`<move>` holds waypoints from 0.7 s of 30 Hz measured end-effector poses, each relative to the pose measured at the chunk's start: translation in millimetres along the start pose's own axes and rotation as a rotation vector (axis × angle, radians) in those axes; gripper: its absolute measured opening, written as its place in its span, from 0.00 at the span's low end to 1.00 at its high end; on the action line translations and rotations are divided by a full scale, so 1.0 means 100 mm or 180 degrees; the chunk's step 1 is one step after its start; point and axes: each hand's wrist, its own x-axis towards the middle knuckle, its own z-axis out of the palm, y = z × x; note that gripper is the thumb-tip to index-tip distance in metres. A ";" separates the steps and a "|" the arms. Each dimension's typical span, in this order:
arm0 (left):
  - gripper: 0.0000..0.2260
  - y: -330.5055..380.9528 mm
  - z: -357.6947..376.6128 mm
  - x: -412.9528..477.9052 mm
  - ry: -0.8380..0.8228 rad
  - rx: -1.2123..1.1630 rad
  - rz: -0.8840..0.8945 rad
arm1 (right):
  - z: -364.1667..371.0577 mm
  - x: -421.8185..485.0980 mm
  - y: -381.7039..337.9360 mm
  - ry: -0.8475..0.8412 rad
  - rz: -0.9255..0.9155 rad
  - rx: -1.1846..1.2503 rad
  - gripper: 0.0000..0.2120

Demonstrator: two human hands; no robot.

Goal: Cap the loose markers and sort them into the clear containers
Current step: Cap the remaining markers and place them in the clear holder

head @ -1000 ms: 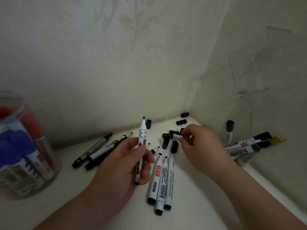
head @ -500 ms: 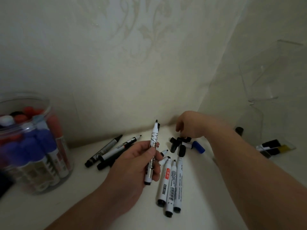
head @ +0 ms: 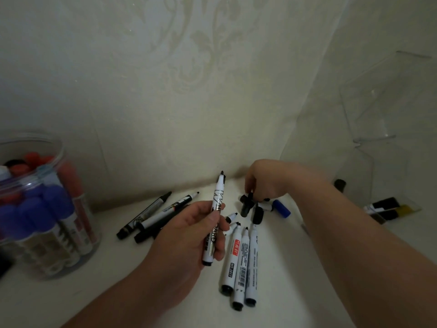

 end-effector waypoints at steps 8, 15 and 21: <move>0.18 0.07 0.03 -0.07 -0.0135 -0.0038 0.0364 | 0.01 -0.62 -0.29 0.1323 -0.0651 0.4884 0.09; 0.14 0.11 0.11 -0.14 0.0069 0.0558 0.0689 | 0.20 -0.95 -0.33 0.1127 -0.1090 0.6046 0.11; 0.16 0.08 -0.04 -0.14 0.0059 0.1625 0.1096 | 0.20 -0.98 -0.26 0.1226 -0.1336 0.5861 0.10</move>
